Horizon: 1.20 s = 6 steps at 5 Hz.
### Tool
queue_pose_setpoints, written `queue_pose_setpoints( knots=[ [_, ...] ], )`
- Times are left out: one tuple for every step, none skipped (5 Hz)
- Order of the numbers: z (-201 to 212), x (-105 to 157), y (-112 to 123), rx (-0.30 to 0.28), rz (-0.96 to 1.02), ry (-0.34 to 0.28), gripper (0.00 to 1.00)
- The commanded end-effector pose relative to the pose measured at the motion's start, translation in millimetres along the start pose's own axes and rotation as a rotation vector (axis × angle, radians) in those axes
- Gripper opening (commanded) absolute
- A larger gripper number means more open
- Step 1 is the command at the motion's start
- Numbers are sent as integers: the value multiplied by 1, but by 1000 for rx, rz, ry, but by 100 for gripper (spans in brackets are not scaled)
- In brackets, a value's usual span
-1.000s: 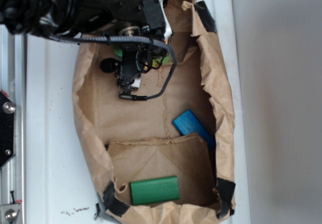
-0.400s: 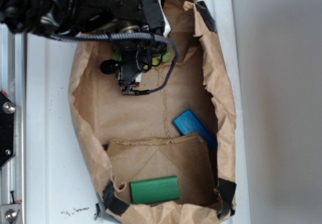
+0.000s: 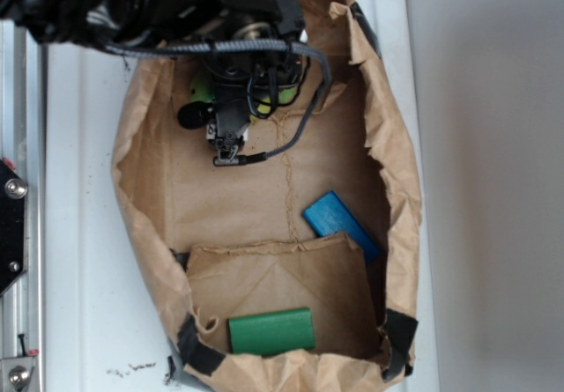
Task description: Grab the green animal.
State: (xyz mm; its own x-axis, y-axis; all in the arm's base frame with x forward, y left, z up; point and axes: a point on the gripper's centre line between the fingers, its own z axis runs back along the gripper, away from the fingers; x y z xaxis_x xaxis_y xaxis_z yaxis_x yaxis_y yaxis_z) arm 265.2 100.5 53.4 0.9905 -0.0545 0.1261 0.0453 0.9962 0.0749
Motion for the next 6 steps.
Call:
queue_pose_setpoints(
  knots=[
    [77, 24, -14, -54, 70, -52, 0],
    [99, 23, -32, -62, 114, -115, 0],
    [104, 25, -53, -37, 144, -118, 0],
    [115, 31, -66, -36, 181, -108, 0],
    [129, 40, -70, -53, 199, -82, 0],
    [141, 43, -65, -77, 207, -83, 0]
  ],
)
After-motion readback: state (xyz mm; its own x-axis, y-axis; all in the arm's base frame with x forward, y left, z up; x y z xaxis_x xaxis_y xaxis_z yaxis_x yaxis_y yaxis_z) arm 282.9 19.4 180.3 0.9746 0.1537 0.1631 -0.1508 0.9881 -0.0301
